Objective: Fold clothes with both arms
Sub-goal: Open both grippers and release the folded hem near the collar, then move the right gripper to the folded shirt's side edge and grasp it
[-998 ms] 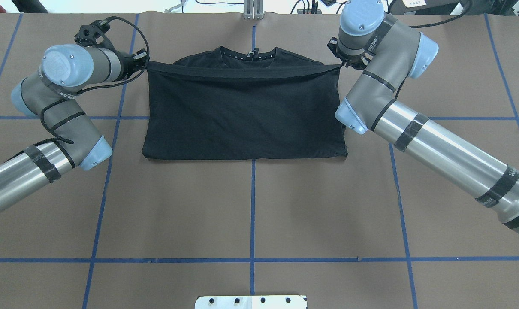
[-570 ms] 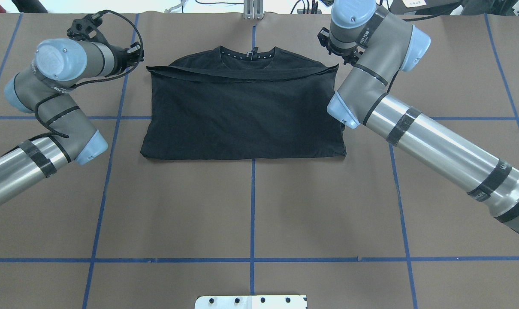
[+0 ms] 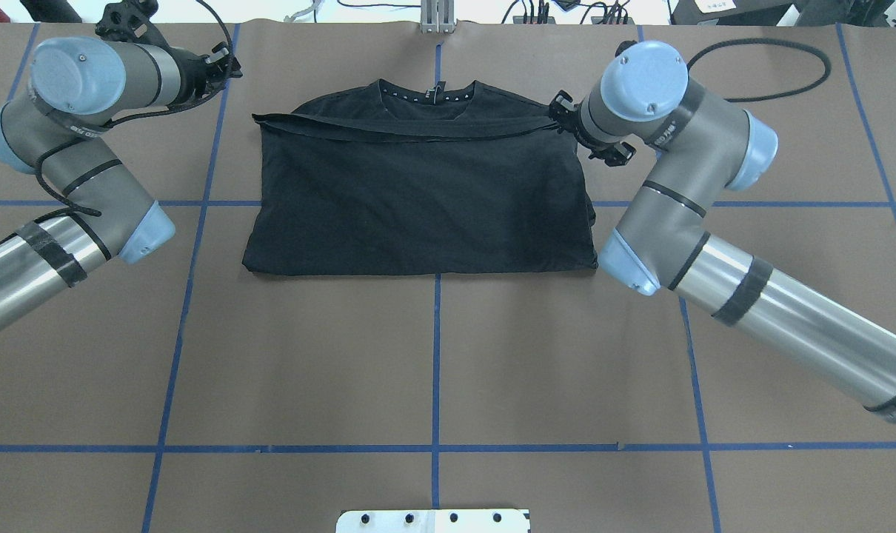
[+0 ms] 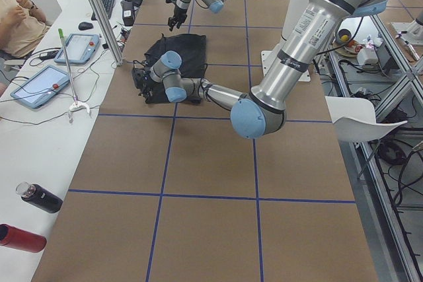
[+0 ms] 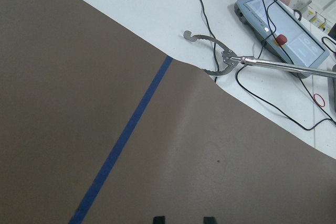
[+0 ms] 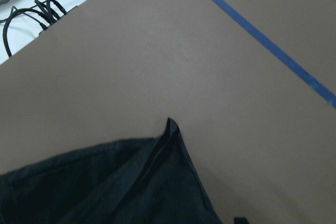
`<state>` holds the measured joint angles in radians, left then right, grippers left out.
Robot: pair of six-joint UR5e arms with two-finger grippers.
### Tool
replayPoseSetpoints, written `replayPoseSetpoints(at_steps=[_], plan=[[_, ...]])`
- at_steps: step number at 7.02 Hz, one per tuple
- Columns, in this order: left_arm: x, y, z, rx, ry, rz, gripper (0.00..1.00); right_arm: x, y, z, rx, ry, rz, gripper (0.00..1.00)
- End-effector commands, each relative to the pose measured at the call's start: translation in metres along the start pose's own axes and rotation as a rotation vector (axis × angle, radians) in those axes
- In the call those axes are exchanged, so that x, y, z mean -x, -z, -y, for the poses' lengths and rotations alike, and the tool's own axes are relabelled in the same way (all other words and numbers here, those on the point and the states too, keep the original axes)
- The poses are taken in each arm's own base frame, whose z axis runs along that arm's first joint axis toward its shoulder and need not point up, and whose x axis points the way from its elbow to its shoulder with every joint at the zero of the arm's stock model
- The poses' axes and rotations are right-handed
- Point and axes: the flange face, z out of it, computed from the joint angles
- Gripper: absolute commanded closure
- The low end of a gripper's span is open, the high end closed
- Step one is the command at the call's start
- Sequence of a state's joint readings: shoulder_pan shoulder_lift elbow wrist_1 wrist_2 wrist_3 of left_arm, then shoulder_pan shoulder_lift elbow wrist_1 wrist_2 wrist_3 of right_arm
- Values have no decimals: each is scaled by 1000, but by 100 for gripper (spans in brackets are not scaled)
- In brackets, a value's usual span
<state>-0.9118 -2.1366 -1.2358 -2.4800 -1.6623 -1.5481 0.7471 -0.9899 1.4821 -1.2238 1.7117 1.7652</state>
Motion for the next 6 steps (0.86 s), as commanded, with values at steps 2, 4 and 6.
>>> replayPoseSetpoints(at_steps=[2, 4, 6], plan=[[-8, 12, -1, 1, 6, -23, 54, -89, 34, -69, 76, -37, 19, 19], [2, 11, -2, 1, 4, -13, 54, -101, 25, -102, 64, -62, 9, 20], [3, 11, -2, 1, 4, -12, 54, -107, 20, -107, 66, -57, -5, 21]])
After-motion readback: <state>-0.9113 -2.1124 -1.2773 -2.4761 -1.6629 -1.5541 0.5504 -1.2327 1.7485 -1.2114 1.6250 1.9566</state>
